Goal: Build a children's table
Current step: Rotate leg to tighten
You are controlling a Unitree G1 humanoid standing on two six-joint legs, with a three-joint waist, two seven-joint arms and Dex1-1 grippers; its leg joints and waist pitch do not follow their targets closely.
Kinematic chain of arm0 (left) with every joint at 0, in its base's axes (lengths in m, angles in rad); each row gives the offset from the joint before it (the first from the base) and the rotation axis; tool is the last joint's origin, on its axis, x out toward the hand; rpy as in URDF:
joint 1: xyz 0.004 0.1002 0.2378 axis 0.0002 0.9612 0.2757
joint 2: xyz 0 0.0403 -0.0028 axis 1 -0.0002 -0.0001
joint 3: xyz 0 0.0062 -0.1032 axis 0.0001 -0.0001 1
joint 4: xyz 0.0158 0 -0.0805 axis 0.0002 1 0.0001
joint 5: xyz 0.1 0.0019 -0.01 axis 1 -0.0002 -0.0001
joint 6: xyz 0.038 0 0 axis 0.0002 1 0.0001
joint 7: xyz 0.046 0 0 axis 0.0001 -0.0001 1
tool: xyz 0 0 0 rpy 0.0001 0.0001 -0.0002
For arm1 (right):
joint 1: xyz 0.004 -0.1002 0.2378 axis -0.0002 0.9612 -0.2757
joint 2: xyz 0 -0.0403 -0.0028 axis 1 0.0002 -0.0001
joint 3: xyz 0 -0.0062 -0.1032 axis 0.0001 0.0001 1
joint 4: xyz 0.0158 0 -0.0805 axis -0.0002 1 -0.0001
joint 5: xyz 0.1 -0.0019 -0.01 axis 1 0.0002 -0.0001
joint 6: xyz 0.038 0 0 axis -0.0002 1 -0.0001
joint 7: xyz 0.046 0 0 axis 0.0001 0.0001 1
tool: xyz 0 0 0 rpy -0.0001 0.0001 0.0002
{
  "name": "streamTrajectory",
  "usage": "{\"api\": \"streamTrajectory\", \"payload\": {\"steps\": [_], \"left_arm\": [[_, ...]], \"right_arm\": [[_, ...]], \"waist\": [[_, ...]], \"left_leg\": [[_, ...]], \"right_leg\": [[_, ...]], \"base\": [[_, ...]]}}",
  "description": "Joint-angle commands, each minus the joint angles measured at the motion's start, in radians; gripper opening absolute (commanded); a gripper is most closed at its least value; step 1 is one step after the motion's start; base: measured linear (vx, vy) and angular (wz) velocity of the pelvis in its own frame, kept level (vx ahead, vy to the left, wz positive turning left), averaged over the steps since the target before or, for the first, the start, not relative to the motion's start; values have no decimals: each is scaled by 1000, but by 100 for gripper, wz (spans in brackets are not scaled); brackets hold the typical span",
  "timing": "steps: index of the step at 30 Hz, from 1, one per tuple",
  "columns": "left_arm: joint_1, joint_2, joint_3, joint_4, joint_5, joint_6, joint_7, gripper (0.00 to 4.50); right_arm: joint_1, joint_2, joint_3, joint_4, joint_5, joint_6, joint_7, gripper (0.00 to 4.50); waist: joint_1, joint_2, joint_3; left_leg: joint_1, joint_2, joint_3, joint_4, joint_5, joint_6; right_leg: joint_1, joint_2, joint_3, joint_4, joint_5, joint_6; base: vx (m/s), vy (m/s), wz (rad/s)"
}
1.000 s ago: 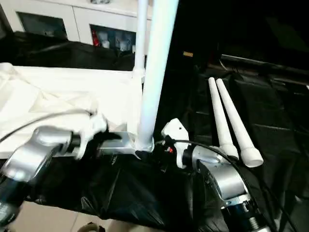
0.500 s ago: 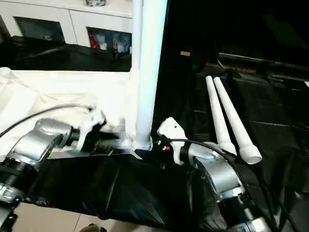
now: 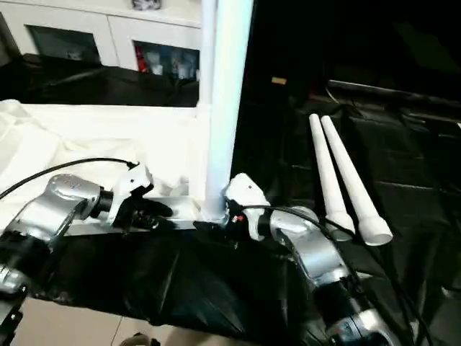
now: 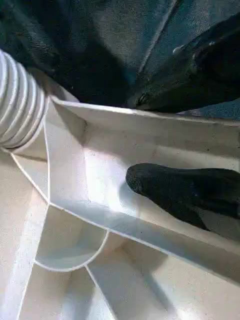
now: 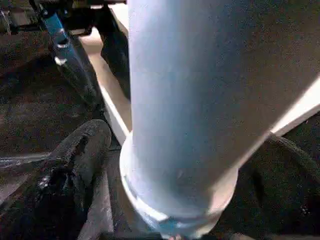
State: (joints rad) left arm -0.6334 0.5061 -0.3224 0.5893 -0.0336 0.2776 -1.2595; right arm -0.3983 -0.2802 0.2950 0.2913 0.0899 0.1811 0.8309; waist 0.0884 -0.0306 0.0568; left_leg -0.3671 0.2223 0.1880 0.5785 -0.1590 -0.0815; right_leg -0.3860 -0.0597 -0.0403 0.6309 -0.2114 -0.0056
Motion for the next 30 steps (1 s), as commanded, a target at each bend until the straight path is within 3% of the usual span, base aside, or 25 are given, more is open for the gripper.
{"api": "streamTrajectory", "payload": {"steps": [1,4,17,25,28,30], "left_arm": [[-8,11,-15,44,41,-12,8,141],[-9,14,-22,52,48,-19,-1,107],[-6,3,-9,63,29,-22,-23,16],[10,-15,8,39,9,14,-15,0],[15,-23,12,33,9,19,1,0],[15,-37,17,35,10,29,27,0]], "right_arm": [[-17,1,3,32,-11,-22,0,450],[-26,9,0,51,-10,-25,2,450],[-61,39,-10,146,-7,-53,17,331],[-71,54,-23,184,9,-62,29,278],[-70,62,-30,188,19,-56,31,274],[-66,71,-40,191,28,-45,23,273]], "waist": [[-1,22,-65],[-1,24,-62],[-2,22,-61],[-4,17,-63],[-3,18,-64],[-4,24,-64]], "left_leg": [[22,7,-9,-63,-280,-46],[25,10,-11,-66,-308,-50],[23,11,-12,-68,-310,-46],[18,10,-10,-67,-276,-37],[19,10,-10,-66,-268,-34],[21,10,-8,-66,-270,-34]], "right_leg": [[36,-65,40,-80,-136,-210],[33,-67,40,-85,-195,-205],[30,-69,40,-87,-220,-206],[33,-68,40,-81,-179,-212],[33,-69,40,-81,-166,-215],[31,-67,40,-80,-147,-221]], "base": [[0,0,0],[0,0,0],[0,0,0],[0,0,0],[0,0,0],[0,0,0]]}}
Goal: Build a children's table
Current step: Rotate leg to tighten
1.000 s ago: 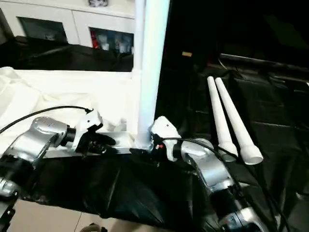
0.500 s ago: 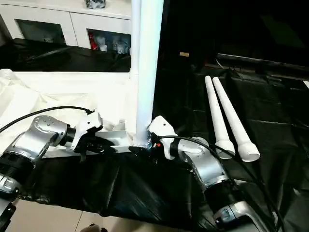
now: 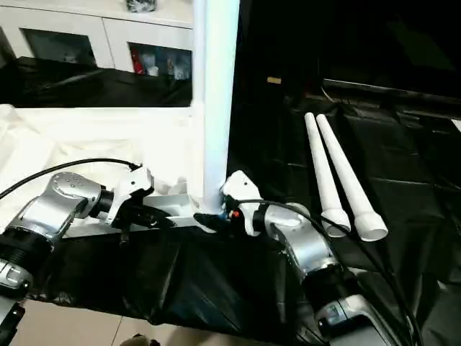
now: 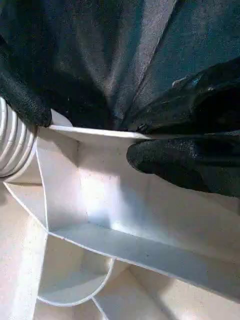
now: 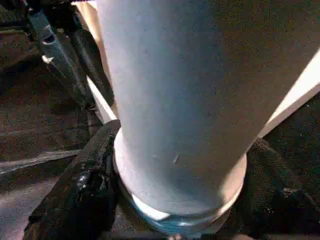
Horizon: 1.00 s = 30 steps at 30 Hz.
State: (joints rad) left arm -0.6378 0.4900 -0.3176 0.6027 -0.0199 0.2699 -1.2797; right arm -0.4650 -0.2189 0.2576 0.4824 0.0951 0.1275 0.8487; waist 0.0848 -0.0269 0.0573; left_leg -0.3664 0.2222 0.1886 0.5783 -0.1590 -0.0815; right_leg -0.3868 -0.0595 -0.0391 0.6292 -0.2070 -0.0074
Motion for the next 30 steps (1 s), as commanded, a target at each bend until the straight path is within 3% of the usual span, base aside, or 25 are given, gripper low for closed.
{"api": "streamTrajectory", "payload": {"steps": [1,4,7,8,10,12,16,18,19,21,22,23,27,30], "left_arm": [[17,-40,15,24,0,51,78,0],[12,-68,13,30,15,65,131,0],[2,-153,18,38,28,104,242,0],[-8,-228,28,57,28,124,332,0],[-16,-268,37,76,28,123,385,0],[-36,-356,38,115,36,107,483,0],[-55,-424,23,137,54,92,541,0],[-66,-439,6,150,73,77,554,0],[-69,-442,0,153,81,69,556,0],[-69,-445,0,152,88,68,561,0],[-67,-439,0,145,93,65,554,0],[-66,-433,0,142,99,57,550,0],[-42,-388,-1,109,96,23,496,0],[-15,-349,1,68,82,0,435,0]], "right_arm": [[5,20,-13,6,25,16,-14,272],[13,38,-38,15,37,30,-50,272],[7,87,-92,78,40,63,-182,272],[1,125,-118,134,30,61,-275,272],[-4,147,-126,162,24,53,-322,272],[-29,213,-151,224,21,34,-433,272],[-56,280,-177,254,35,5,-501,272],[-67,295,-176,261,25,-4,-522,272],[-69,297,-175,263,20,-7,-525,272],[-70,299,-178,266,15,-9,-531,272],[-71,291,-176,270,0,-16,-535,328],[-73,284,-177,279,-13,-29,-537,328],[-61,245,-184,262,-17,-70,-485,370],[-43,210,-185,214,-2,-74,-417,398]], "waist": [[-1,19,-64],[1,17,-64],[1,16,-62],[1,13,-61],[1,11,-57],[1,5,-56],[-6,6,-54],[-6,12,-55],[-9,7,-58],[-9,11,-58],[-9,11,-58],[-9,8,-59],[-13,3,-62],[-11,0,-59]], "left_leg": [[20,10,-9,-66,-275,-34],[21,9,-8,-65,-277,-33],[21,8,-8,-66,-283,-35],[22,8,-6,-65,-278,-34],[27,6,-6,-66,-302,-36],[30,1,-10,-67,-344,-30],[42,-2,-19,-73,-416,-20],[48,-1,-22,-76,-440,-23],[37,1,-25,-84,-436,-20],[34,4,-26,-90,-427,-16],[37,3,-25,-89,-436,-17],[39,3,-25,-88,-440,-14],[24,1,-25,-92,-404,-2],[25,3,-22,-90,-392,15]], "right_leg": [[31,-66,39,-80,-156,-219],[32,-68,40,-83,-185,-212],[31,-69,40,-89,-232,-200],[27,-71,41,-94,-262,-190],[22,-72,39,-102,-322,-179],[22,-73,38,-113,-432,-141],[9,-77,29,-136,-558,-85],[6,-77,26,-139,-565,-78],[17,-76,23,-136,-518,-80],[17,-75,26,-131,-465,-91],[15,-76,26,-132,-463,-96],[15,-79,26,-134,-468,-99],[25,-81,28,-131,-441,-95],[22,-85,30,-135,-453,-99]], "base": [[0,0,0],[0,0,0],[0,0,0],[0,0,0],[0,0,0],[0,0,0],[0,0,0],[0,0,0],[0,0,0],[0,0,0],[0,0,0],[0,0,0],[0,0,0],[0,0,0]]}}
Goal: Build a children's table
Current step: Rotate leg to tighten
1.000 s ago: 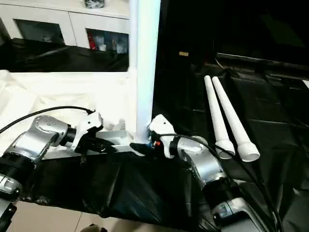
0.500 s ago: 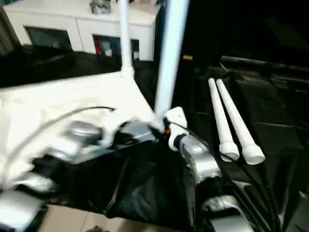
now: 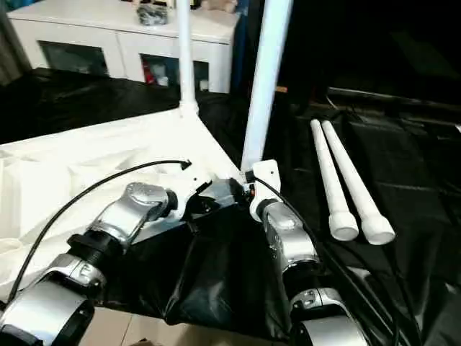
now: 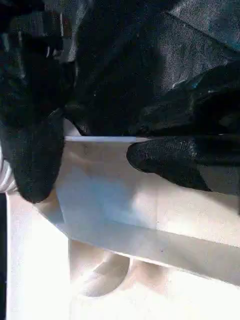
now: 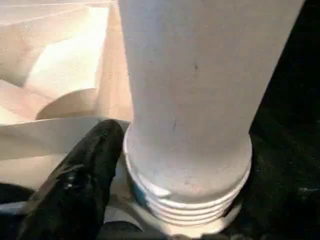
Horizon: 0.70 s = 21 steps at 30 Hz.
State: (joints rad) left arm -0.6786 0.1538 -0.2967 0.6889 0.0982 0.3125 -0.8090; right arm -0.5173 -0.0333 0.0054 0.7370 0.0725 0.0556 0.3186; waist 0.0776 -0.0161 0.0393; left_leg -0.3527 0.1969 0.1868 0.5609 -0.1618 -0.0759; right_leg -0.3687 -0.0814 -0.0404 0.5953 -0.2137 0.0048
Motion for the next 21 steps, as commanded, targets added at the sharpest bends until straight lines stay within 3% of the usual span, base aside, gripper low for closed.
{"api": "streamTrajectory", "payload": {"steps": [1,2,4,6,8,9,10,11,13,16,18,19,21], "left_arm": [[38,9,-19,-40,-43,-59,-73,0],[45,23,-19,-55,-49,-60,-96,0],[58,49,-18,-83,-61,-63,-142,0],[73,102,-19,-121,-81,-72,-238,0],[75,116,-20,-126,-81,-79,-262,0],[77,127,-22,-130,-84,-81,-284,0],[86,157,-30,-148,-94,-92,-345,0],[92,177,-37,-160,-100,-90,-384,0],[99,204,-52,-164,-94,-108,-423,0],[99,222,-64,-156,-80,-127,-435,0],[99,228,-69,-152,-75,-132,-440,0],[99,244,-74,-158,-75,-132,-465,0],[96,250,-75,-159,-75,-133,-475,0]], "right_arm": [[17,1,76,-62,24,5,153,408],[25,-16,86,-80,25,9,186,417],[41,-52,109,-116,27,18,250,425],[68,-122,148,-187,37,25,379,425],[72,-138,154,-199,40,22,412,425],[74,-152,159,-205,43,19,438,425],[75,-181,168,-215,45,13,502,425],[73,-197,173,-216,43,3,538,425],[65,-218,180,-210,40,-3,586,425],[59,-229,181,-205,36,-9,620,400],[57,-233,182,-203,35,-15,632,379],[51,-248,188,-210,46,-6,667,368],[47,-256,193,-211,50,0,685,354]], "waist": [[-4,-11,-43],[-3,-11,-44],[-2,-13,-50],[0,-16,-51],[-1,-11,-57],[-3,-12,-61],[1,-11,-63],[4,-11,-65],[5,-12,-64],[9,-12,-62],[8,-10,-59],[9,-3,-57],[7,-3,-55]], "left_leg": [[9,29,-19,-73,-375,12],[9,30,-19,-73,-365,13],[-1,33,-15,-71,-288,29],[-2,33,-15,-70,-265,34],[-5,34,-7,-59,-202,58],[-13,31,-6,-54,-153,63],[-8,31,-3,-48,-124,74],[-11,30,-3,-45,-98,86],[-8,32,1,-41,-87,101],[-9,34,2,-39,-94,105],[-6,36,3,-41,-133,90],[-3,37,1,-44,-165,70],[-4,38,0,-47,-194,50]], "right_leg": [[5,-64,33,-100,-435,-113],[6,-63,32,-99,-421,-116],[12,-59,34,-83,-301,-137],[17,-55,31,-78,-265,-149],[13,-54,34,-66,-143,-187],[22,-52,32,-55,-71,-203],[20,-49,32,-49,-10,-219],[24,-48,31,-41,49,-233],[20,-47,32,-35,92,-252],[17,-45,31,-32,101,-261],[15,-47,30,-36,42,-257],[14,-49,32,-41,-15,-248],[14,-48,32,-45,-57,-239]], "base": [[0,0,0],[0,0,0],[0,0,0],[0,0,0],[31,-11,0],[60,-22,-2],[60,-22,-2],[55,-16,-2],[51,-7,-1],[0,0,0],[0,0,0],[0,0,0],[0,0,0]]}}
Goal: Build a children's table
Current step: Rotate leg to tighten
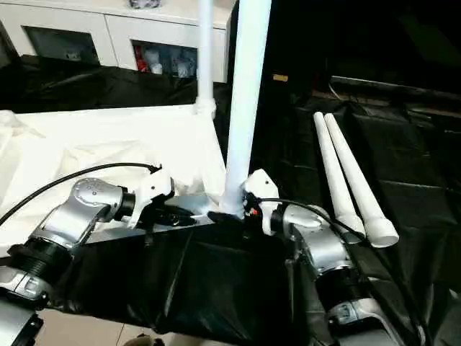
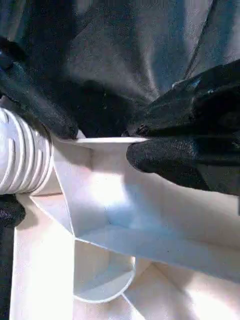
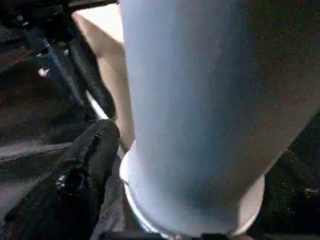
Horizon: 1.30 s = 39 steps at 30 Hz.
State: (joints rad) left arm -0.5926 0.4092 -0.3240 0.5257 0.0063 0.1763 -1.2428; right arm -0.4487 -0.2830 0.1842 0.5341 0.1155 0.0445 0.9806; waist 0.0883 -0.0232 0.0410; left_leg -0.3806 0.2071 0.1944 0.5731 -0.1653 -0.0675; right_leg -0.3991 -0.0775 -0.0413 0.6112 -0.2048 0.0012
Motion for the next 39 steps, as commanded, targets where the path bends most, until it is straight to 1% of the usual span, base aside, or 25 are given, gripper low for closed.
{"api": "streamTrajectory", "payload": {"steps": [1,3,4,6,7,9,10,11,13,14,17,18,19,21,22,24,27,30,31,32,33,34,35,37,39], "left_arm": [[8,-1,-49,3,15,2,-51,0],[5,11,-54,5,17,-4,-76,0],[5,12,-55,5,17,-5,-79,0],[4,17,-55,6,18,-9,-91,0],[0,23,-58,12,16,-15,-102,0],[0,27,-59,15,14,-16,-107,0],[2,31,-59,15,17,-14,-102,0],[3,31,-59,15,17,-14,-99,0],[2,25,-50,26,30,7,-56,0],[-3,12,-43,42,44,17,-5,0],[-18,-36,-7,78,46,52,107,0],[-33,-72,10,99,49,76,176,0],[-52,-121,29,125,54,110,266,0],[-62,-153,38,139,54,126,313,0],[-70,-185,44,150,53,136,355,0],[-78,-240,38,163,59,142,409,0],[-79,-277,25,167,66,144,440,0],[-81,-299,5,174,82,136,452,0],[-82,-301,0,175,86,133,451,0],[-80,-297,-5,170,89,124,440,0],[-79,-295,-8,167,93,116,429,0],[-77,-287,-10,161,93,111,411,0],[-75,-279,-12,156,93,102,395,0],[-67,-257,-16,141,86,89,351,0],[-59,-245,-12,128,73,72,318,0]], "right_arm": [[-24,-14,20,-13,11,18,40,346],[-29,-25,31,-15,10,17,66,324],[-30,-26,31,-16,10,17,69,324],[-33,-28,33,-15,11,17,77,303],[-38,-28,31,-9,11,17,94,293],[-38,-23,29,-4,10,18,102,285],[-32,-17,28,-5,14,28,105,283],[-30,-15,28,-6,15,31,104,280],[-19,-1,25,-8,16,41,76,277],[-15,13,15,-2,14,50,38,277],[-20,62,-24,36,10,63,-99,276],[-27,94,-52,69,4,65,-194,276],[-39,136,-88,115,-4,71,-323,276],[-42,159,-97,134,-14,67,-379,276],[-42,184,-96,141,-27,60,-422,276],[-49,238,-92,156,-43,52,-502,276],[-56,277,-91,163,-50,43,-552,275],[-63,302,-76,168,-66,24,-577,275],[-64,304,-75,169,-67,20,-576,331],[-63,302,-76,165,-63,17,-564,345],[-62,298,-82,160,-57,13,-548,345],[-61,287,-89,150,-51,11,-527,345],[-60,278,-91,144,-49,6,-515,345],[-49,234,-86,107,-50,-9,-460,383],[-43,211,-82,87,-43,-10,-421,383]], "waist": [[-4,2,-56],[-4,4,-57],[-5,9,-57],[-4,6,-58],[-2,9,-60],[-1,5,-61],[-2,-2,-61],[0,0,-62],[-2,-5,-60],[-3,-3,-59],[-4,-6,-53],[-6,-2,-49],[-9,0,-45],[-12,-4,-44],[-12,0,-45],[-13,-2,-46],[-11,-5,-47],[-11,-2,-46],[-11,-2,-46],[-11,1,-46],[-12,0,-46],[-13,5,-46],[-13,4,-46],[-11,7,-48],[-10,3,-50]], "left_leg": [[26,27,-7,-60,-203,32],[26,27,-8,-61,-207,24],[26,26,-7,-60,-209,20],[26,26,-7,-59,-205,20],[25,26,-7,-58,-193,22],[23,25,-7,-56,-176,30],[23,25,-6,-55,-172,34],[22,25,-6,-54,-161,40],[22,26,-5,-55,-161,44],[23,26,-5,-55,-166,41],[28,25,-7,-61,-230,10],[30,26,-9,-66,-260,-9],[38,24,-9,-68,-303,-30],[40,24,-15,-71,-341,-45],[37,25,-17,-74,-348,-48],[40,24,-17,-74,-358,-44],[40,22,-16,-73,-359,-35],[36,22,-17,-75,-356,-33],[36,22,-18,-76,-357,-32],[37,23,-18,-76,-365,-31],[37,23,-18,-76,-368,-30],[34,23,-19,-78,-376,-32],[35,23,-19,-78,-377,-31],[34,24,-18,-78,-362,-28],[30,23,-17,-76,-334,-17]], "right_leg": [[44,-53,33,-63,-84,-232],[43,-53,34,-62,-89,-230],[43,-52,34,-62,-81,-231],[44,-52,35,-60,-67,-234],[46,-52,35,-57,-46,-238],[47,-52,33,-53,-16,-246],[47,-51,33,-53,-12,-247],[48,-52,33,-51,-6,-249],[46,-53,33,-53,-22,-249],[44,-53,33,-52,-31,-248],[38,-58,36,-69,-162,-223],[36,-60,37,-75,-230,-208],[27,-60,38,-84,-302,-198],[29,-62,35,-90,-381,-175],[29,-62,36,-96,-395,-150],[26,-60,37,-98,-380,-147],[25,-61,38,-101,-380,-140],[26,-59,37,-100,-369,-133],[26,-59,37,-100,-367,-132],[25,-59,37,-101,-367,-131],[25,-59,37,-101,-367,-131],[27,-58,37,-101,-355,-132],[26,-58,37,-102,-354,-132],[30,-58,37,-98,-321,-141],[34,-57,38,-93,-273,-154]], "base": [[0,0,0],[0,0,0],[0,0,0],[0,0,0],[0,0,0],[0,0,0],[0,0,0],[0,0,0],[0,0,0],[0,0,0],[0,0,0],[0,0,0],[0,0,0],[0,0,0],[0,0,0],[0,0,0],[0,0,0],[0,0,0],[0,0,0],[0,0,0],[0,0,0],[0,0,0],[0,0,0],[0,0,0],[0,0,0]]}}
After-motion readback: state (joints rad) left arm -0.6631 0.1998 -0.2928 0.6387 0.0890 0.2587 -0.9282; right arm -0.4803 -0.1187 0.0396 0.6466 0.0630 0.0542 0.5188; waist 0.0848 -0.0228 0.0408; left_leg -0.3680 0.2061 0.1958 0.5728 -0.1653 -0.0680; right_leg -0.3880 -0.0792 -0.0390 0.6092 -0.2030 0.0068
